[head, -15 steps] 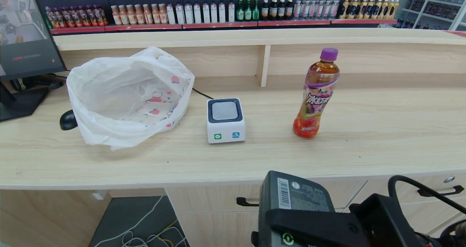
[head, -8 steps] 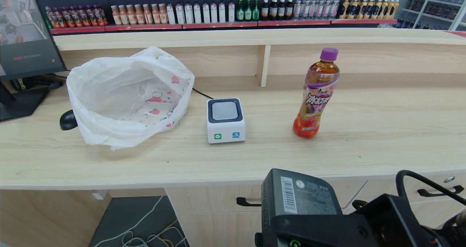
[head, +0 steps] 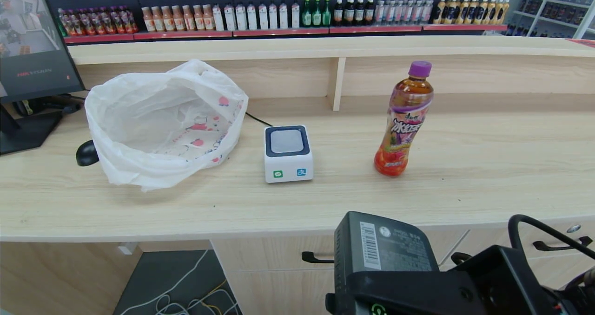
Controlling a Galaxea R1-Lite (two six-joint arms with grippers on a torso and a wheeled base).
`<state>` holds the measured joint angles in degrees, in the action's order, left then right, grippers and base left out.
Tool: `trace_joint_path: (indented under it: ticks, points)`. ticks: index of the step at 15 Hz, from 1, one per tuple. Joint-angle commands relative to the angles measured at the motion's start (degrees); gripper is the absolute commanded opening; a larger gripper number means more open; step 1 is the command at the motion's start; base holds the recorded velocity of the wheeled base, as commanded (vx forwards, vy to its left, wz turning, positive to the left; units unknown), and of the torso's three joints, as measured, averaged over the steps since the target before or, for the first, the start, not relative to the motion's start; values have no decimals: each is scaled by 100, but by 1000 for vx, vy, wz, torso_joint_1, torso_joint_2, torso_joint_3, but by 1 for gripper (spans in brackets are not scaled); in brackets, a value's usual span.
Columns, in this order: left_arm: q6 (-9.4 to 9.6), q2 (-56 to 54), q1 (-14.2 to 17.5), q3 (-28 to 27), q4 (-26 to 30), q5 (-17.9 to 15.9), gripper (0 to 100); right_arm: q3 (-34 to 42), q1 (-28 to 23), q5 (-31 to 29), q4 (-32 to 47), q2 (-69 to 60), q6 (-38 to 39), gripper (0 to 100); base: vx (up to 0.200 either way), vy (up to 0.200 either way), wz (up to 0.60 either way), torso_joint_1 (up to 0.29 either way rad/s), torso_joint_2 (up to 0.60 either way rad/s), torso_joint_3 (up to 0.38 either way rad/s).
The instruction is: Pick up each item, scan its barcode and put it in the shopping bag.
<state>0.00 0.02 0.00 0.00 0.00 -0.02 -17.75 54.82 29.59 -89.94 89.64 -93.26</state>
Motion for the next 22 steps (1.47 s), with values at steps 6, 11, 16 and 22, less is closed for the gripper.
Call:
trace_joint_path:
  ticks: [6,11,16,22]
  points:
    - [0,-2,0,0,0,2,100,35,2,-6,-6,10,9,0,0,0,0,0,0,0]
    - [0,-2,0,0,0,2,100,79,-130,-6,-6,-8,335,0,0,0,0,0,0,0]
    - [0,-2,0,0,0,2,100,843,-165,-243,-6,-192,3015,0,0,0,0,0,0,0]
    - [0,-2,0,0,0,2,100,1195,-367,-586,-6,-280,5336,0,0,0,0,0,0,0]
